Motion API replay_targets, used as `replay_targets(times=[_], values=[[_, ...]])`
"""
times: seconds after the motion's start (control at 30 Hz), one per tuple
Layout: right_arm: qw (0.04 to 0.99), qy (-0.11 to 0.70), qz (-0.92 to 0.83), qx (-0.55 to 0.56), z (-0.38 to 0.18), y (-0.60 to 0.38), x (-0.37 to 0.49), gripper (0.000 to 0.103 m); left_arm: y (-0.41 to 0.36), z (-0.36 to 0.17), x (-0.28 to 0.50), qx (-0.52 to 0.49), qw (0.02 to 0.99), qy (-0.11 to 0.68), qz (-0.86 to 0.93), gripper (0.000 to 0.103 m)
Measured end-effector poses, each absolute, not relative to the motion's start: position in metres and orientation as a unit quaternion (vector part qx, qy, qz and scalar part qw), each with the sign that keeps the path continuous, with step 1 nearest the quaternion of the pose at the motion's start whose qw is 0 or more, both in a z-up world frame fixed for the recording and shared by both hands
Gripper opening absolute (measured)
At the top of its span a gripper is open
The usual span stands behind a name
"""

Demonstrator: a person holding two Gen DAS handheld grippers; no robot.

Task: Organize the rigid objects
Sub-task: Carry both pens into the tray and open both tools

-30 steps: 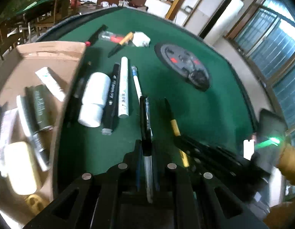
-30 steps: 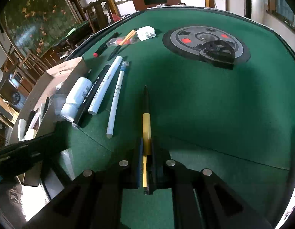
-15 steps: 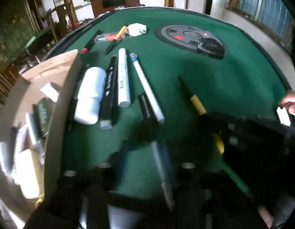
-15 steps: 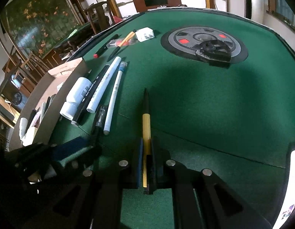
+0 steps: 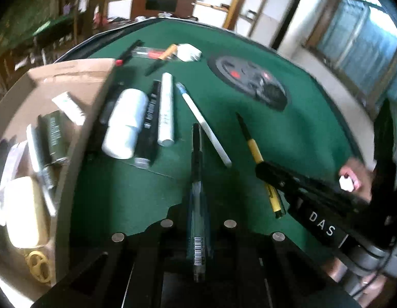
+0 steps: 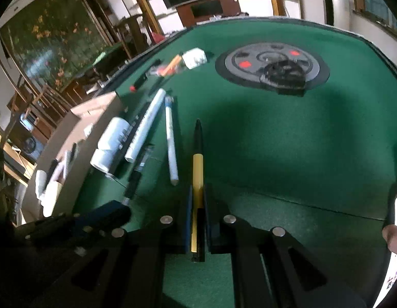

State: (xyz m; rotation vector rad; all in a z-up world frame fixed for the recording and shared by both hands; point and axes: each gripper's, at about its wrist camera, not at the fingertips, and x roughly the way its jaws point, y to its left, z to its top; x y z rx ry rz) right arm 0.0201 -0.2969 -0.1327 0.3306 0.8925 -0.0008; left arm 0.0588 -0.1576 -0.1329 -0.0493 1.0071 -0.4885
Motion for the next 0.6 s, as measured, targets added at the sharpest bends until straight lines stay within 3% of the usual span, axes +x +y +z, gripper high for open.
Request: replay_targets(times=[0.6], values=[[0.898,0.390,0.087,0.184,-0.094,-0.259,0.020,0.008,-0.033,-0.077,0.045,-0.171,0.859,0.435,-0.210,0.007]])
